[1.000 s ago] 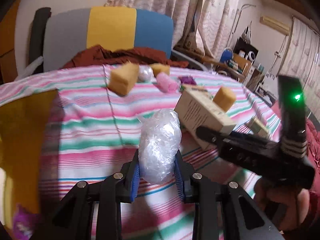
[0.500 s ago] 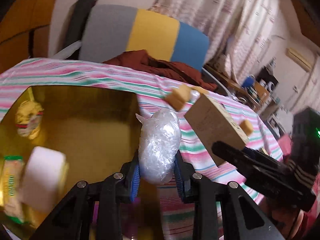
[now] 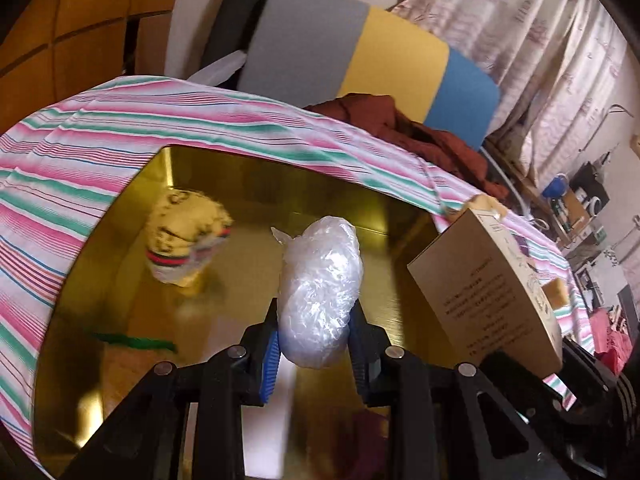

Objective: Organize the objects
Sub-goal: 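Carry the bundle and cream box over the gold tray and lower them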

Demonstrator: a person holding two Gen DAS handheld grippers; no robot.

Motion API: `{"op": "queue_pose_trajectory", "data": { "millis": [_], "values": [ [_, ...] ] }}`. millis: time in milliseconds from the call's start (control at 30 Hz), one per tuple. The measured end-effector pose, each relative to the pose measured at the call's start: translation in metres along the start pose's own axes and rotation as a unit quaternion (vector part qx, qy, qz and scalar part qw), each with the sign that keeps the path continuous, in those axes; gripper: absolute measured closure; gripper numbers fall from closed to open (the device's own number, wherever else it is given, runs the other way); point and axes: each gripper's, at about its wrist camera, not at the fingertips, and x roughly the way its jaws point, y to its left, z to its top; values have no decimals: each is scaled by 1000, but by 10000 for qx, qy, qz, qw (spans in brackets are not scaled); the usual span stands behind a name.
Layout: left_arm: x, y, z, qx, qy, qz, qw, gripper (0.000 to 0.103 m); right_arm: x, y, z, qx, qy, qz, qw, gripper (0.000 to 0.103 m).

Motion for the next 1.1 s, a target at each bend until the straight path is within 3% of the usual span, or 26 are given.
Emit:
{"op": "queue_pose_trajectory", "data": {
  "millis": [267,533,633,700,833,1100],
  "values": [
    [21,30,16,-66,418,310,9986,73,41,15,12,138,405,-126,9990,51],
    [34,38,28,-60,516,574,9970,72,83,22,23,378,746,-310,9960,51],
    [33,41,33,-130,471,701,9963,62,100,22,31,589,968,-197,9934,50],
    [28,44,34,-263,449,647,9966,57,104,20,34,698,1108,9,9914,41],
    [11,49,27,-626,300,328,9970,53,78,21,33,624,673,203,9956,18],
    [-21,26,3,-566,-379,539,9962,52,34,6,19,546,234,89,9982,18]
  ]
}}
